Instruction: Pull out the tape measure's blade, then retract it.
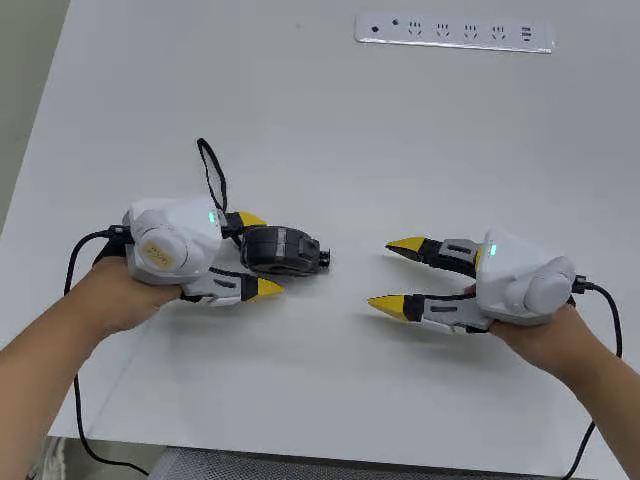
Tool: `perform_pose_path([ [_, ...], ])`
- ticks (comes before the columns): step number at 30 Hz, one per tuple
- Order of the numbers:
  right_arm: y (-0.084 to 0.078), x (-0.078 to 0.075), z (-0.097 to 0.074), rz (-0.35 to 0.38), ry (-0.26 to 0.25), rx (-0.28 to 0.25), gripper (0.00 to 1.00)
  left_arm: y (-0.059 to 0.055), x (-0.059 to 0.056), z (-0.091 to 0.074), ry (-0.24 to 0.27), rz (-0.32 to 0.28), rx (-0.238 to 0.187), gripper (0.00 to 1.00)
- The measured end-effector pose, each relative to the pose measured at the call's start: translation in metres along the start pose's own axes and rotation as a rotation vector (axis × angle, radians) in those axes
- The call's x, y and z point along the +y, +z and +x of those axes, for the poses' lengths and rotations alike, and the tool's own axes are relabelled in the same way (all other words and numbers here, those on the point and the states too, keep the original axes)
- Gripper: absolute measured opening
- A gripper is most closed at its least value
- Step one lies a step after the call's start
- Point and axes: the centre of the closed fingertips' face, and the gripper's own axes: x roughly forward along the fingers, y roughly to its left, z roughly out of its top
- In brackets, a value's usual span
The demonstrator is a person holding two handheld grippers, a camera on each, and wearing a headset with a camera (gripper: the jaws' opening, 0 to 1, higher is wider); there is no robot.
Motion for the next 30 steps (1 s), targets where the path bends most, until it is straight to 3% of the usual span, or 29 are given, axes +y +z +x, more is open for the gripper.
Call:
perform_pose_path([
  [12,-0.001,0.001,0.002,0.001,0.003,0.004,0.44,0.0,0.002,0.002,0.002,-0.001,0.003,0.35],
  [23,-0.001,0.001,0.004,0.002,0.009,-0.002,0.44,-0.001,0.002,0.003,0.0,0.003,0.002,0.35],
  [30,0.001,0.0,0.016,-0.005,0.022,-0.006,0.44,-0.002,0.002,0.004,-0.008,-0.007,0.006,0.34],
])
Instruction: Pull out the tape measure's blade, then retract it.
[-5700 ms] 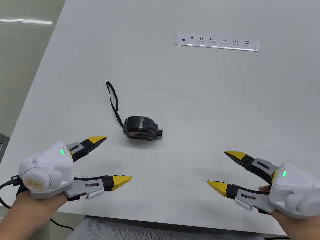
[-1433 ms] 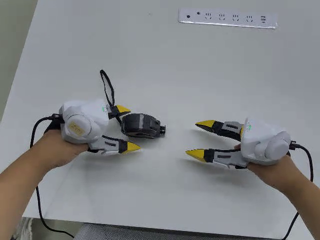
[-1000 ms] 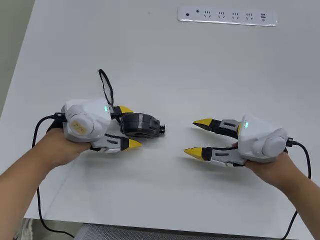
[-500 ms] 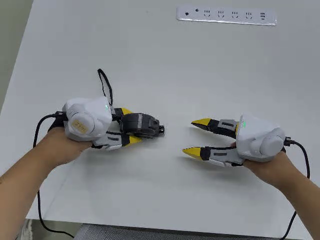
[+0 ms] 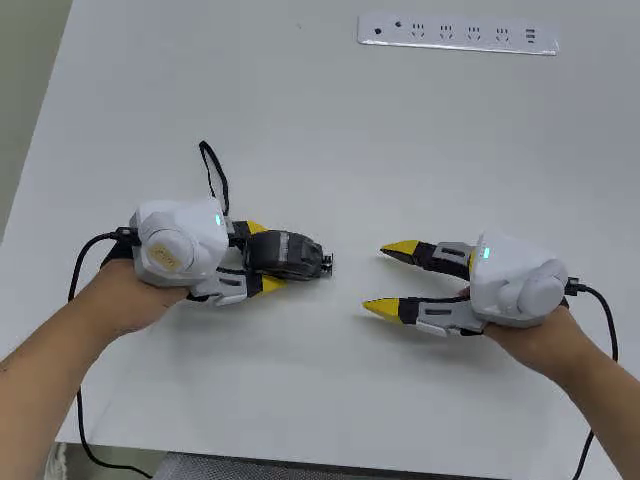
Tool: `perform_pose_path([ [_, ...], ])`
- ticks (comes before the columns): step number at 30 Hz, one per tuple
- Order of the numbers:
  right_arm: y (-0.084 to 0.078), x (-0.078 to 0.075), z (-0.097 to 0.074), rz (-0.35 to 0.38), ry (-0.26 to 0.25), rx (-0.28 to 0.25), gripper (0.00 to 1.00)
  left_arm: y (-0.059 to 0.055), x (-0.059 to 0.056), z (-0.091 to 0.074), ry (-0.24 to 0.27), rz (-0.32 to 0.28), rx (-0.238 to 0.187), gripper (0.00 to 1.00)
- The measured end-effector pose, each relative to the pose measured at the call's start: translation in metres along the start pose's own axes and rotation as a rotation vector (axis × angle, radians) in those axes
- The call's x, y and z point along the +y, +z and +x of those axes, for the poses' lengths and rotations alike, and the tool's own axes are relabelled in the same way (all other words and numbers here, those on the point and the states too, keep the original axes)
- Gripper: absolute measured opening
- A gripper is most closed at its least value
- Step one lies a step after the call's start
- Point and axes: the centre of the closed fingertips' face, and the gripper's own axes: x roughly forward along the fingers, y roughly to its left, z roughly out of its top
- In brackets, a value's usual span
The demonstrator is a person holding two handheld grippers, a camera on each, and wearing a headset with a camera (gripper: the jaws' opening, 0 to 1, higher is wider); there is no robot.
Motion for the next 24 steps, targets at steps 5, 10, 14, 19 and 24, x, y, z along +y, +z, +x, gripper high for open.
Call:
perform_pose_path([
  [5,-0.001,-0.001,0.01,-0.007,0.018,0.006,0.43,-0.001,0.0,0.001,-0.002,0.011,0.003,0.33],
  [10,0.001,-0.002,0.018,-0.016,0.026,0.0,0.42,-0.001,0.001,0.001,-0.009,0.008,0.001,0.33],
  [14,0.002,-0.001,0.027,-0.014,0.04,-0.008,0.41,-0.002,0.001,0.001,-0.01,0.006,0.003,0.33],
  [19,0.003,0.0,0.038,-0.029,0.059,-0.014,0.39,-0.002,0.001,0.001,-0.015,0.006,0.007,0.33],
  [24,0.005,0.001,0.044,-0.03,0.067,-0.019,0.38,-0.002,0.001,0.001,-0.02,0.006,0.011,0.33],
])
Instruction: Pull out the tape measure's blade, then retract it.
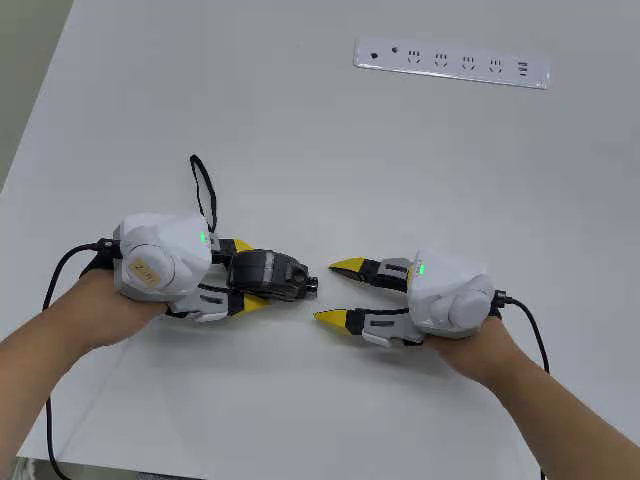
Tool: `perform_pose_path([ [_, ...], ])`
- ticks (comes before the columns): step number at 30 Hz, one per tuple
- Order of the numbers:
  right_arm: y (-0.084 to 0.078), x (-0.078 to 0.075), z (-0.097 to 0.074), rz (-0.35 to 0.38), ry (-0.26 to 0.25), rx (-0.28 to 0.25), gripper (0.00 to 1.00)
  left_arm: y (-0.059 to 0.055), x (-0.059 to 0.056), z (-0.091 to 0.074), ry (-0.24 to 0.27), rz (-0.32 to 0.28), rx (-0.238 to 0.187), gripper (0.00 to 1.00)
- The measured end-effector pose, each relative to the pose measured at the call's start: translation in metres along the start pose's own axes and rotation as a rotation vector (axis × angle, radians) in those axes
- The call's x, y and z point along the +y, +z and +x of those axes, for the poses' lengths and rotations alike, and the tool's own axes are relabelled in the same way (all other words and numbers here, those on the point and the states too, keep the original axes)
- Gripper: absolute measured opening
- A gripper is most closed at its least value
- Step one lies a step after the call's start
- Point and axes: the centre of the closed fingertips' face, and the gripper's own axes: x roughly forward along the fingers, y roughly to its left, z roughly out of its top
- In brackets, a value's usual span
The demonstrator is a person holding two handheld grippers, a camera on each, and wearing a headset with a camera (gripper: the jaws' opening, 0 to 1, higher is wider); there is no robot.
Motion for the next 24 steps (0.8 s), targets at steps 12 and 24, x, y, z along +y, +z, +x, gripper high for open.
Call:
perform_pose_path([
  [12,0.004,-0.003,0.008,-0.025,0.019,-0.017,0.33,0.0,-0.001,0.0,-0.004,0.001,0.008,0.33],
  [24,0.003,-0.003,0.012,-0.089,0.019,-0.016,0.18,-0.003,0.001,0.001,-0.006,-0.001,0.007,0.33],
])
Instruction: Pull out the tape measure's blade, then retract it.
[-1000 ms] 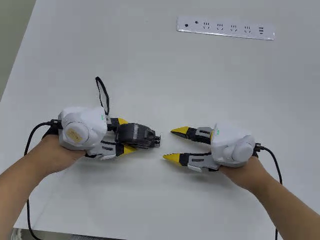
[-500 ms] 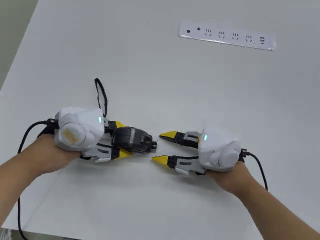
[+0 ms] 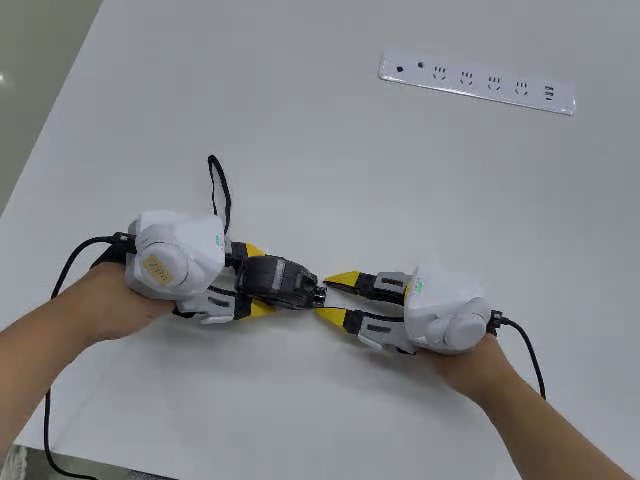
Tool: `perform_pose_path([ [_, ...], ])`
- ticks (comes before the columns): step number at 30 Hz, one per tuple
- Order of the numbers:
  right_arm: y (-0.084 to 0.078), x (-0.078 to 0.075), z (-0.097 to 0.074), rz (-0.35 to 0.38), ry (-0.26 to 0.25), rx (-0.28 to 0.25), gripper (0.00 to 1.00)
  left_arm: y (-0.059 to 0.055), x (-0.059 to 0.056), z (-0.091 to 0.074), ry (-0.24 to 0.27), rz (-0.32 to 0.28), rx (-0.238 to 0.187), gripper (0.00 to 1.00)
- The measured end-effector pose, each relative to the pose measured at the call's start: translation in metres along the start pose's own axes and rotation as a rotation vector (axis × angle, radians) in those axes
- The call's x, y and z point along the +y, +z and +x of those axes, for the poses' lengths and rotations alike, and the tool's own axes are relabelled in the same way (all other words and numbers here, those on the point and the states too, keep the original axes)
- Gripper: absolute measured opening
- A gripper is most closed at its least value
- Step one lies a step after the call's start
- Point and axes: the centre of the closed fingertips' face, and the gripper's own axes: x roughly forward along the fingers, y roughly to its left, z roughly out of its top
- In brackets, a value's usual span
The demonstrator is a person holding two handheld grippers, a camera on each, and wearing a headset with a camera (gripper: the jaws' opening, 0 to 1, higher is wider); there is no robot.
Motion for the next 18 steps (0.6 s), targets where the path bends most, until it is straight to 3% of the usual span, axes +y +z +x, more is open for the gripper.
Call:
perform_pose_path([
  [5,-0.0007,0.0048,0.0009,-0.022,0.022,0.0,0.14,-0.0007,-0.0003,0.0008,-0.002,0.032,0.006,0.33],
  [18,-0.0013,0.0045,0.0,-0.017,0.023,-0.014,0.13,-0.0003,-0.0014,0.0007,-0.003,0.027,0.009,0.33],
])
